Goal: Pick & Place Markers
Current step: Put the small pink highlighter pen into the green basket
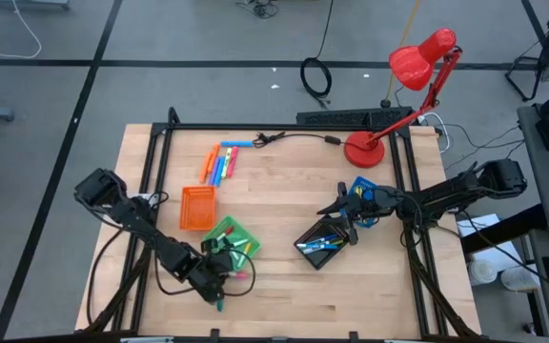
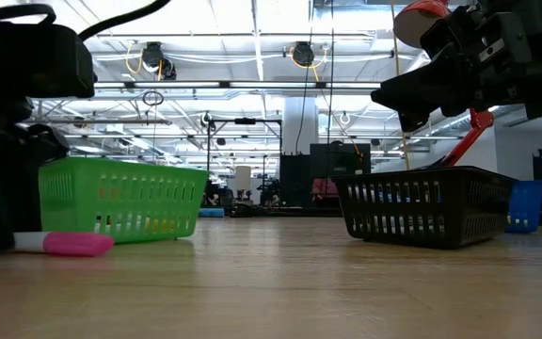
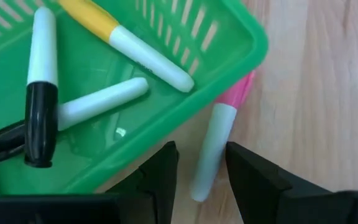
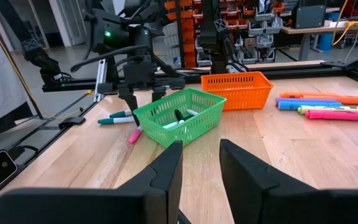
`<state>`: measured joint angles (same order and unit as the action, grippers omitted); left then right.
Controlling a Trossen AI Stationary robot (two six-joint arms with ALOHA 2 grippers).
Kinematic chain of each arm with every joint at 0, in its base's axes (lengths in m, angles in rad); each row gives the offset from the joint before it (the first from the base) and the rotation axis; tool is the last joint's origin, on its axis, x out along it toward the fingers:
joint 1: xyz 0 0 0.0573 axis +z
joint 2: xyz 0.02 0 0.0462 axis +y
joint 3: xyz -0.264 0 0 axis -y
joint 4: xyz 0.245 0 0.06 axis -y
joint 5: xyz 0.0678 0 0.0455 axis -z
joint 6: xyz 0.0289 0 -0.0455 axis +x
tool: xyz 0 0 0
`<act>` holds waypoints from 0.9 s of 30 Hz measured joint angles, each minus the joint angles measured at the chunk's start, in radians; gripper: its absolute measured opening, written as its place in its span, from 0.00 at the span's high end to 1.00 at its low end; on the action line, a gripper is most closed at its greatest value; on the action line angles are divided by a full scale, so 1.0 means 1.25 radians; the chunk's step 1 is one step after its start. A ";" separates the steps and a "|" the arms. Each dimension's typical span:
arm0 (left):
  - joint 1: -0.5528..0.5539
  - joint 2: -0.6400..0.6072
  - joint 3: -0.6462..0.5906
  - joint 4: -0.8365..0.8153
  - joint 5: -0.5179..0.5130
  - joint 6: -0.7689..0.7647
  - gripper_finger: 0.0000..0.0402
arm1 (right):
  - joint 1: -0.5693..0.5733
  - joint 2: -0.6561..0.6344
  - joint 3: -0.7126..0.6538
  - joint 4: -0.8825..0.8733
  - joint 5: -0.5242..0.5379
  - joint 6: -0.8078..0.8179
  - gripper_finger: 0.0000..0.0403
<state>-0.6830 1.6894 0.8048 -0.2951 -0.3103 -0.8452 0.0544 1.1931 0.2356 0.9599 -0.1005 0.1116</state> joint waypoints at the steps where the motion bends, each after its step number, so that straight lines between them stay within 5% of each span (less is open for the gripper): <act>1: 0.000 -0.001 -0.004 0.002 -0.003 -0.002 0.64 | 0.000 0.000 0.000 0.000 0.000 0.000 0.77; 10: 0.000 -0.002 -0.017 0.009 -0.005 0.040 0.65 | 0.000 0.000 0.000 0.000 0.000 0.000 0.77; 19: 0.001 -0.002 -0.017 0.012 0.022 0.049 0.94 | 0.000 0.000 0.000 0.000 0.001 0.000 0.77; 27: -0.029 0.003 0.014 0.113 0.104 0.123 0.91 | 0.000 0.000 0.000 0.000 0.002 0.000 0.77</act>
<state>-0.7192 1.6928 0.8219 -0.1540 -0.1805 -0.6919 0.0544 1.1931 0.2356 0.9596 -0.0975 0.1116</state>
